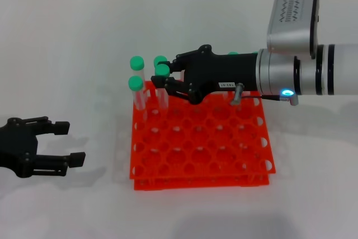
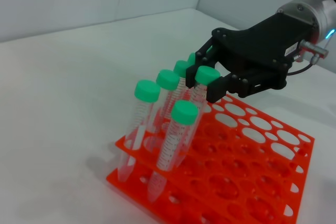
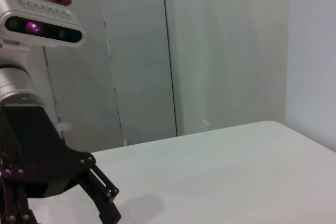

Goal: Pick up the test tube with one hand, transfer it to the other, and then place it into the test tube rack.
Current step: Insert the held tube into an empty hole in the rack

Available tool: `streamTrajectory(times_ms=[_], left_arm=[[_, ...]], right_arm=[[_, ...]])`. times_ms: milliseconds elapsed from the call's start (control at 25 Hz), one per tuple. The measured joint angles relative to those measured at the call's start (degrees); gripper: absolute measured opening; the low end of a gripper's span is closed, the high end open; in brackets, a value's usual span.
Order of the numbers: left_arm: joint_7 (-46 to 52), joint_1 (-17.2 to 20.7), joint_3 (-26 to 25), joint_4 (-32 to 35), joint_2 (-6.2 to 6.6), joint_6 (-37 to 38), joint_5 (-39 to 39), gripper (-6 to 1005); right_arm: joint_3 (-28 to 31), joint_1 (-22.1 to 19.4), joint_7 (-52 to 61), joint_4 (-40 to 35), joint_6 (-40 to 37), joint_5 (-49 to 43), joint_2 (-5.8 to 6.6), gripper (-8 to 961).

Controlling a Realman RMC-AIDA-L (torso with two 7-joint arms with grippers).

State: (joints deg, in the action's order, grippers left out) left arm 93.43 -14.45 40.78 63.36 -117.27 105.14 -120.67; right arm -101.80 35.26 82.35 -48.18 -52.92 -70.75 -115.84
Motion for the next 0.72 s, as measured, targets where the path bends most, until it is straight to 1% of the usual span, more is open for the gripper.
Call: streamTrajectory(times_ms=[520, 720], left_arm=[[-0.01, -0.51, 0.0, -0.59, 0.2, -0.47, 0.0, 880], [-0.01, -0.51, 0.0, -0.6, 0.21, -0.57, 0.0, 880]], right_arm=[[0.12, 0.31, -0.28, 0.09, -0.16, 0.0, 0.09, 280], [0.09, 0.35, -0.4, 0.1, -0.33, 0.0, 0.1, 313]])
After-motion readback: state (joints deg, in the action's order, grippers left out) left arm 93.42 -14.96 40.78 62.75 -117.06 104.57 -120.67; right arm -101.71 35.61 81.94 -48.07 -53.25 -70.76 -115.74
